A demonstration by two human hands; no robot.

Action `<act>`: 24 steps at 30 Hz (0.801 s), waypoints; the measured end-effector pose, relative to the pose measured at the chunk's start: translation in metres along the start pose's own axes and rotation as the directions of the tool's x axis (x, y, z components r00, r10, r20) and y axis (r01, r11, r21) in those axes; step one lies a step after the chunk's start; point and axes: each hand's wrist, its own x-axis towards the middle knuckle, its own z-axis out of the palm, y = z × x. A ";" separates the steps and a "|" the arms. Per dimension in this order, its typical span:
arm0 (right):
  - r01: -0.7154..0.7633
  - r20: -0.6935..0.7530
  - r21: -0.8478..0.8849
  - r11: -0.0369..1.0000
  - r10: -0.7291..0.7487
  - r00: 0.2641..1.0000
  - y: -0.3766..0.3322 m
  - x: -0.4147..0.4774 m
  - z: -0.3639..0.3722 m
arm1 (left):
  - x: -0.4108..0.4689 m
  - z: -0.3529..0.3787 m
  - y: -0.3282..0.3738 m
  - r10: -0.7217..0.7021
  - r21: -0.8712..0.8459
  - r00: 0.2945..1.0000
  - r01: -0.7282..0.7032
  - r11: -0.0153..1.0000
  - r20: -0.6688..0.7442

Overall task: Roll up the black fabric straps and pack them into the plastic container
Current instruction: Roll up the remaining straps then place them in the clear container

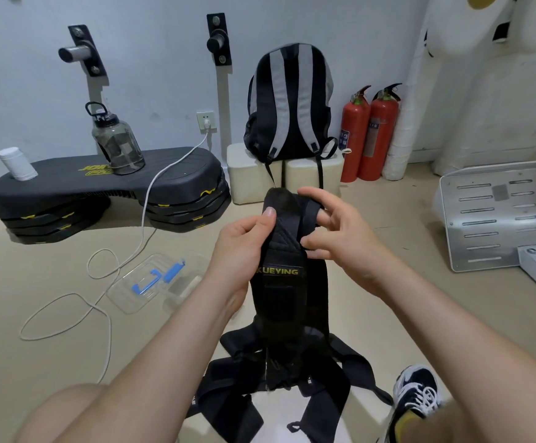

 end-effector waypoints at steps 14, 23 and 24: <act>0.081 -0.002 -0.036 0.996 -0.081 0.997 0.000 -0.002 0.003 | 0.005 -0.002 -0.005 0.026 0.016 1.000 -0.026 1.000 -0.008; 0.016 -0.073 0.114 0.993 -0.008 0.997 0.002 0.004 -0.002 | -0.001 -0.004 0.001 0.080 -0.013 0.992 -0.079 0.997 0.092; 0.007 -0.094 0.147 0.989 0.007 0.996 0.001 0.006 -0.004 | -0.001 -0.004 0.002 0.080 -0.032 0.990 -0.077 0.997 0.115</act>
